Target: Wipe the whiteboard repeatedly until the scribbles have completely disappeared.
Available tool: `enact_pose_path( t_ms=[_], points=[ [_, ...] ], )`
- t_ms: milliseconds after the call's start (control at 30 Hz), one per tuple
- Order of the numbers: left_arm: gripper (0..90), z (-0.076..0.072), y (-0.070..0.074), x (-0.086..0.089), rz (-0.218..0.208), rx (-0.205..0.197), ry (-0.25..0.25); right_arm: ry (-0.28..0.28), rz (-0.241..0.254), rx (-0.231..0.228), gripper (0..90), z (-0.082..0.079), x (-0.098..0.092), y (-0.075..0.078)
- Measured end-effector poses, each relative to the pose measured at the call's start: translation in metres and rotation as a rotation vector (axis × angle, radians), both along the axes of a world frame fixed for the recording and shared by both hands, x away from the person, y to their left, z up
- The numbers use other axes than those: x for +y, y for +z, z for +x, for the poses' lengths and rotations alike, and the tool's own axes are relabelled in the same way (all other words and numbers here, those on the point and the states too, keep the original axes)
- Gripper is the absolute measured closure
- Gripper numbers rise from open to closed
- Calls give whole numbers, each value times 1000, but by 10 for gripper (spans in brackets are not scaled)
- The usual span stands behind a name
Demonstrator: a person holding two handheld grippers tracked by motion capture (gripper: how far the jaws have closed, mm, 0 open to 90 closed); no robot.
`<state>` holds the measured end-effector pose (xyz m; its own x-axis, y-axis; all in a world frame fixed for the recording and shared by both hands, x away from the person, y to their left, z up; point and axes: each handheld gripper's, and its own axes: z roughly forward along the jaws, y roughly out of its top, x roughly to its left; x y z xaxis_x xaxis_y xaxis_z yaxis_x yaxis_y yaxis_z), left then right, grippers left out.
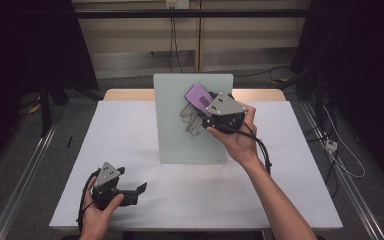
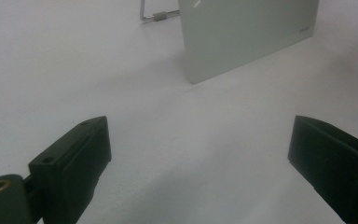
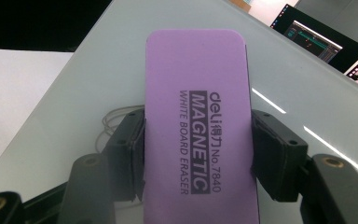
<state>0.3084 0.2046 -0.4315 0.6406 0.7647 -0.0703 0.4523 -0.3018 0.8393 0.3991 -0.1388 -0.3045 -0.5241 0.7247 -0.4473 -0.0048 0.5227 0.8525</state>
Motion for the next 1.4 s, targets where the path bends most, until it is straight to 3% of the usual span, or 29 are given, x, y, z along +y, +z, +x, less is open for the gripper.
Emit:
enact_pose_path(
  t_ms=[767,1400],
  points=[
    [59,0,0,0,4,5,-4,-35,-19,1,413,-1,6,-3],
    [59,1,-1,0,6,3,-9,-9,-27,28,414,-5,15,-17]
  ],
)
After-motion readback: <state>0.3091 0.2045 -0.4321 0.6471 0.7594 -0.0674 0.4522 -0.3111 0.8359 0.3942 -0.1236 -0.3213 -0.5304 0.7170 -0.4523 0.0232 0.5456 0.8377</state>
